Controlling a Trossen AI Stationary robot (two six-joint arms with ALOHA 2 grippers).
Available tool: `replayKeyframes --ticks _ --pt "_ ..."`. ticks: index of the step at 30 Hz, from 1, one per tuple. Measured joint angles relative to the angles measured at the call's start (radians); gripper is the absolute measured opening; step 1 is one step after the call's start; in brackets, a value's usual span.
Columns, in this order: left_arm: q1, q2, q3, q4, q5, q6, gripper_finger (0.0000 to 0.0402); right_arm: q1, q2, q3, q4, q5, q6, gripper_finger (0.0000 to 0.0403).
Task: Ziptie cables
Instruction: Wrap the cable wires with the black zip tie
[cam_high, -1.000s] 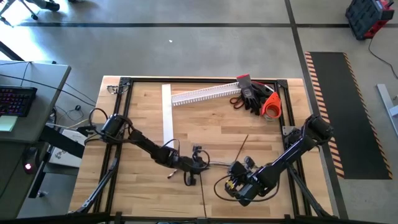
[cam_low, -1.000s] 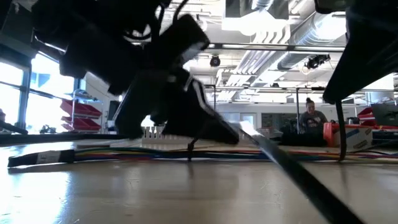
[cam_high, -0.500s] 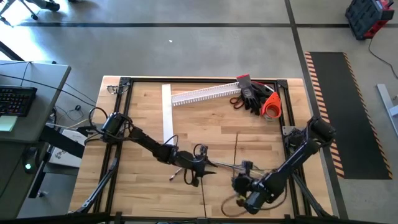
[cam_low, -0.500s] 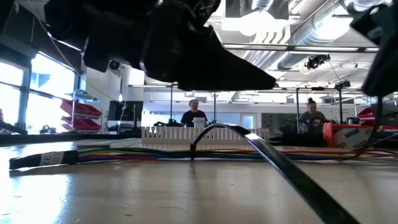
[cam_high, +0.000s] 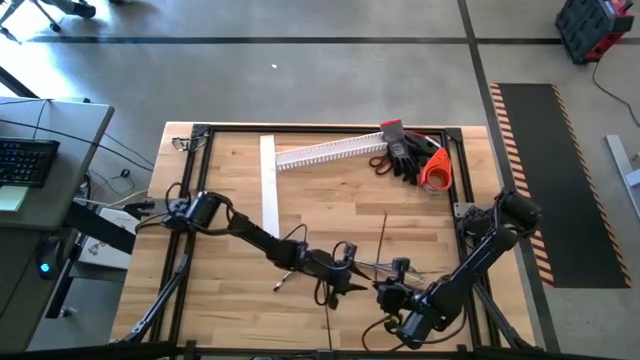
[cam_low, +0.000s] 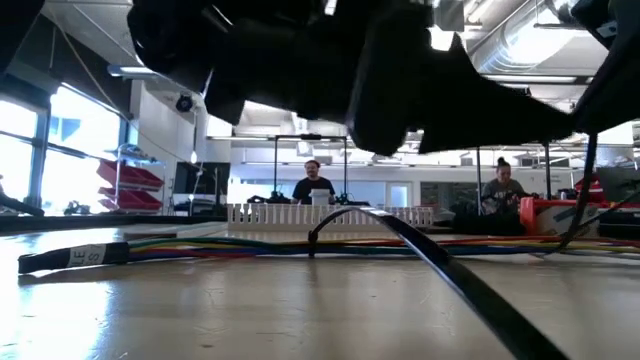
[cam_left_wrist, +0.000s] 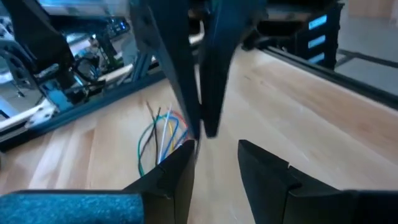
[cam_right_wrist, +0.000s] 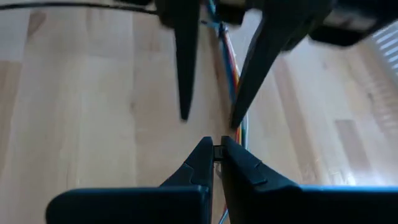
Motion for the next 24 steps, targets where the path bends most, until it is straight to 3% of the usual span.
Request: replayKeyframes --ticks 10,24 --pt "0.015 0.118 0.112 -0.007 0.033 -0.044 0.0108 0.001 0.001 0.000 -0.004 0.053 0.003 0.0000" --pt "-0.019 0.106 0.127 -0.130 -0.124 -0.043 0.0075 0.040 0.002 0.000 -0.006 0.051 0.031 0.0000"
